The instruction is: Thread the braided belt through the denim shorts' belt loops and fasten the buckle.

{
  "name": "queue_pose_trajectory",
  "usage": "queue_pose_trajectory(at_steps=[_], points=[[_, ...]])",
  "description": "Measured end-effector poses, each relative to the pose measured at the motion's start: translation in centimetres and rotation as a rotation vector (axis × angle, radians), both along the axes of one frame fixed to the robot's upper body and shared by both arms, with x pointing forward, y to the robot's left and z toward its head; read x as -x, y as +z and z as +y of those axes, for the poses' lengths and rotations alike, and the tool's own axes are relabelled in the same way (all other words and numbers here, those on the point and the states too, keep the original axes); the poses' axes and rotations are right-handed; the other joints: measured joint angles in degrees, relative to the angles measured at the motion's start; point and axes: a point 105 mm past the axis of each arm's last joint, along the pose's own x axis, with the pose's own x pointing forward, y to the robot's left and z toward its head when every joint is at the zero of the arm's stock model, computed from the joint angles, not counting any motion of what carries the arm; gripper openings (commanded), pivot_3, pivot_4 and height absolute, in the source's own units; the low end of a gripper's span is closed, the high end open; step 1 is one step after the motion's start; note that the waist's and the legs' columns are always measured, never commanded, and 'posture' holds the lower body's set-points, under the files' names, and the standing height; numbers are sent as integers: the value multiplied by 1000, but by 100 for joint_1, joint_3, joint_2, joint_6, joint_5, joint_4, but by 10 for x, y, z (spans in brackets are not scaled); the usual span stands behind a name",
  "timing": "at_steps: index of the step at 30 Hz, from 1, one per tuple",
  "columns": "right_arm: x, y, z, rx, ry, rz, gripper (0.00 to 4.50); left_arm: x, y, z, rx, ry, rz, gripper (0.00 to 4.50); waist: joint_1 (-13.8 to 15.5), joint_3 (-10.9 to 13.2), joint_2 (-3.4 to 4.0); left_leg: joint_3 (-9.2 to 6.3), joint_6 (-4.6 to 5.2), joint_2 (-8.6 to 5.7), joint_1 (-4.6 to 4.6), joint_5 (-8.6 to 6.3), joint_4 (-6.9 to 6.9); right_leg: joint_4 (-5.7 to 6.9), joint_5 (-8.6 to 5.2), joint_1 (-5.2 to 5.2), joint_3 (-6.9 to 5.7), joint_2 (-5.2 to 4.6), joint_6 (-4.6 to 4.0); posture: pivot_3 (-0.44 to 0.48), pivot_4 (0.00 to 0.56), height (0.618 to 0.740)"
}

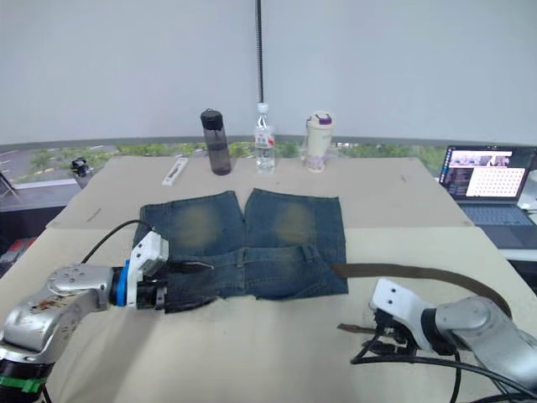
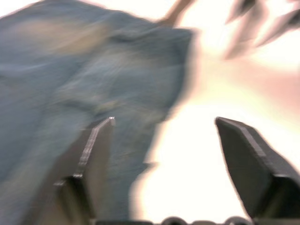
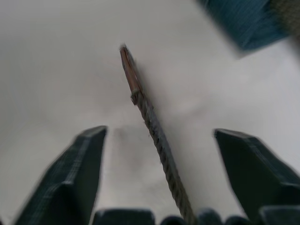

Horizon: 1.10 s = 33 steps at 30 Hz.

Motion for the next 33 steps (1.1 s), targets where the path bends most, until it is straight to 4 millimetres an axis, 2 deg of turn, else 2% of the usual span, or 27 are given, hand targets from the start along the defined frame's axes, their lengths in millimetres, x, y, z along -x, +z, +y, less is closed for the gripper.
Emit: queue_pose_trajectory(at_steps=[2,5,8,9,12,15,18,21,25,33], points=[[-3,-8,-6,27,-9,34,2299,19,2,-8,4,-79,53,4500,-2,1,2,1,0,-1,1,0,2,-1,-6,2,1,-1,-9,0,150,740],[-5,-10,-7,25,-3,62,1228,35,5,-23,27,-171,81,4500,8,2,-1,0,0,-1,7,0,8,-3,-14,13,1,-2,-24,0,150,740],[-1,-11,-6,-3,-3,105,212,35,4,-30,63,-165,99,4500,20,3,-3,0,0,-2,11,0,13,-4,-13,18,1,-2,-23,0,150,740],[2,-9,-5,-37,-16,134,47,34,3,-31,69,-157,107,4500,24,4,-5,0,0,-2,9,0,13,-4,-13,18,1,-2,-23,0,150,740],[15,5,16,-191,15,230,47,35,2,-35,96,-148,161,4500,24,6,-3,-3,0,1,6,0,10,-2,1,17,1,2,3,0,150,740],[23,37,56,-308,163,231,47,36,2,-47,107,-183,220,4500,-17,10,3,-10,0,4,8,0,8,-1,8,13,1,11,17,0,150,740],[19,60,81,-348,252,179,47,29,8,-62,139,-203,242,4500,-11,16,-7,-14,0,1,4,0,9,-3,-4,9,0,11,0,0,150,740],[15,67,110,-372,331,182,47,18,11,-77,149,-225,253,4500,9,20,-12,-14,0,-3,-3,0,11,-4,4,5,0,10,1,0,150,740],[13,72,126,-355,390,183,0,11,5,-84,109,-250,267,3333,3,20,-12,-13,0,-4,-9,0,4,-8,12,-3,2,10,14,0,150,740],[10,75,133,-349,411,173,0,14,-3,-83,56,-300,260,635,-8,22,-9,-14,1,1,-12,0,1,-1,9,-14,0,13,6,0,150,740]])
